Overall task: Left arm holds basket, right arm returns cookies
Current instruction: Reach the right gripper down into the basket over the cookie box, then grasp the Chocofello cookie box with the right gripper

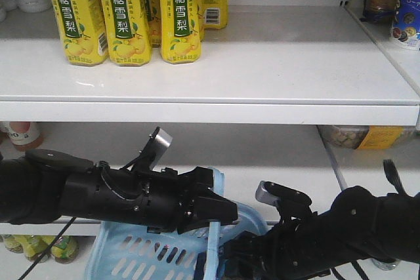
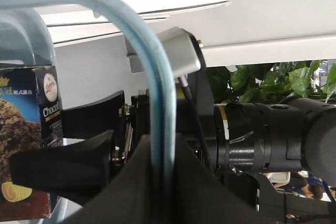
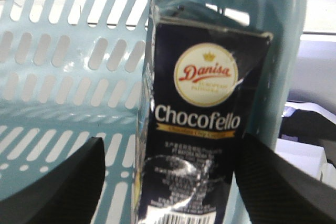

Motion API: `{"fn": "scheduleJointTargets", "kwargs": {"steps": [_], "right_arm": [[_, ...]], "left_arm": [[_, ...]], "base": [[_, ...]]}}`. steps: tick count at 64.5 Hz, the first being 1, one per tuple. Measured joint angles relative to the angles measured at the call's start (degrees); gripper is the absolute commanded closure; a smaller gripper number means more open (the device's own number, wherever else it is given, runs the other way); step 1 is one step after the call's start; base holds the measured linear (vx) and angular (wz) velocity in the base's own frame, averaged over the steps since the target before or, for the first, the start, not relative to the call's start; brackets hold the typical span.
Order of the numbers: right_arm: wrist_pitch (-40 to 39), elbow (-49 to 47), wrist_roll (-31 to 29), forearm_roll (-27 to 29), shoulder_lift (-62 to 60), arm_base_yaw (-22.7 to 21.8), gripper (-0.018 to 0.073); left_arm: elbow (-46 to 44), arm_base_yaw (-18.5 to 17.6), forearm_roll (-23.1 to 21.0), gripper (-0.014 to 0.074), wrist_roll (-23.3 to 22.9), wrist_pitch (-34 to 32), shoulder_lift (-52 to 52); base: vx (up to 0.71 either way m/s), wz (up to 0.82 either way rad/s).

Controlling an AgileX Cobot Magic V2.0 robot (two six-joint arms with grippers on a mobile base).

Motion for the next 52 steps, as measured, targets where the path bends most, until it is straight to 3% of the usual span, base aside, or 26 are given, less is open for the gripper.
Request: {"fn": "scheduleJointTargets", "kwargs": {"steps": [23, 52], "right_arm": [[-3.2, 0.0, -0.4, 1.2, 0.7, 0.0, 0.005], [-3.5, -0.5, -7.3, 7.8, 5.4, 0.0, 0.0063]], "left_arm": [[0.0, 0.0, 0.0, 0.0604, 0.0, 0.0, 0.0], [0.2, -0.3, 0.9, 0.0604, 0.0, -0.7, 0.1]], "base": [[0.0, 0.0], [0.0, 0.0]]}}
